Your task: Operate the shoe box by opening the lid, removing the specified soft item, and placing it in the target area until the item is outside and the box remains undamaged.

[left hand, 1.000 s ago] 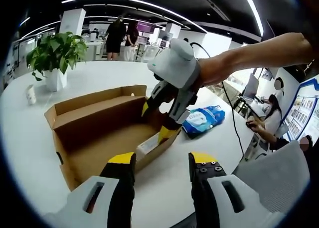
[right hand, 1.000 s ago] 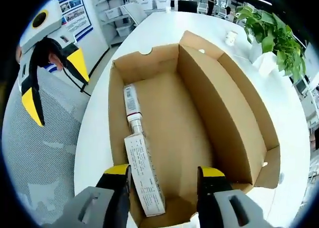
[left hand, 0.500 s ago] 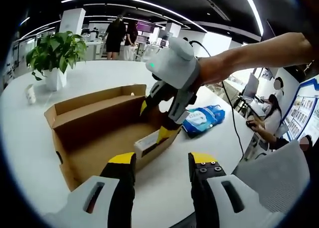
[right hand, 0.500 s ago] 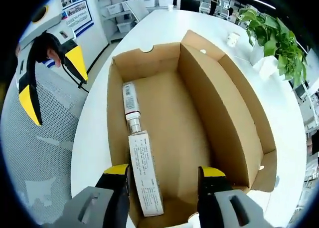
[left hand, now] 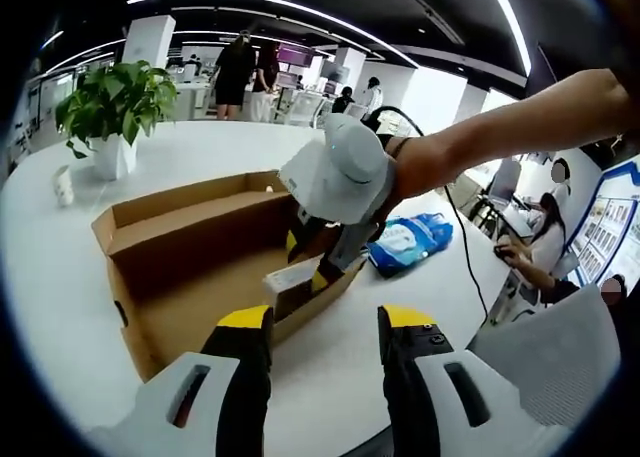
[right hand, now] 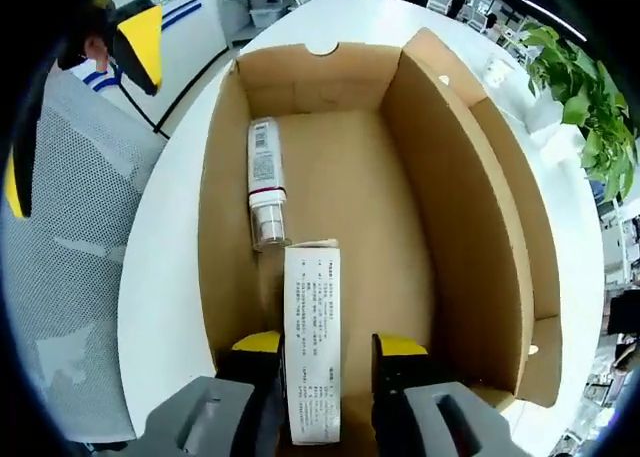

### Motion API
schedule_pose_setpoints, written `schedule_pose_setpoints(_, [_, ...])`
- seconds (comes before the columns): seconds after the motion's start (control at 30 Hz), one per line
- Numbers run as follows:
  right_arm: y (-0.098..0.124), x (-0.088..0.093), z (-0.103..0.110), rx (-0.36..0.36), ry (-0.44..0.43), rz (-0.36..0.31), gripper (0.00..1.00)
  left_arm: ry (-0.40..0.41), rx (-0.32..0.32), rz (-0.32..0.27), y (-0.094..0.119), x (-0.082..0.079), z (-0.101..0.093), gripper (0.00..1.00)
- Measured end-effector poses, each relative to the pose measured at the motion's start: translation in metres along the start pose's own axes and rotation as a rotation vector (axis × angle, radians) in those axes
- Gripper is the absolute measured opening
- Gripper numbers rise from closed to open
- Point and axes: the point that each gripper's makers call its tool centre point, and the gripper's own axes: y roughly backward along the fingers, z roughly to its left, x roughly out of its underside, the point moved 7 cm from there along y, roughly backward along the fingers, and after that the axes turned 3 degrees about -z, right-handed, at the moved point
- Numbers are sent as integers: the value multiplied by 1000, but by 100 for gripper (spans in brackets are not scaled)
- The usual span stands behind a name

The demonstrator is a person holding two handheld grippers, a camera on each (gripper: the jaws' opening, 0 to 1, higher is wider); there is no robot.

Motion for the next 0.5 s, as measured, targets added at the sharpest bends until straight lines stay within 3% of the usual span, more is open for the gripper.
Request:
schedule_pose_setpoints(0.2, [-2, 2, -3, 7, -39, 8, 28, 8, -1, -2, 0, 0, 1, 43])
schedule_pose_setpoints(0.3, [-3, 3, 3, -38, -71, -3, 18, 8, 1, -2, -2, 0, 2, 42])
schedule_pose_setpoints(0.5, [-1, 2, 4, -27, -82, -15, 17, 9, 0, 1, -3, 1, 4, 42])
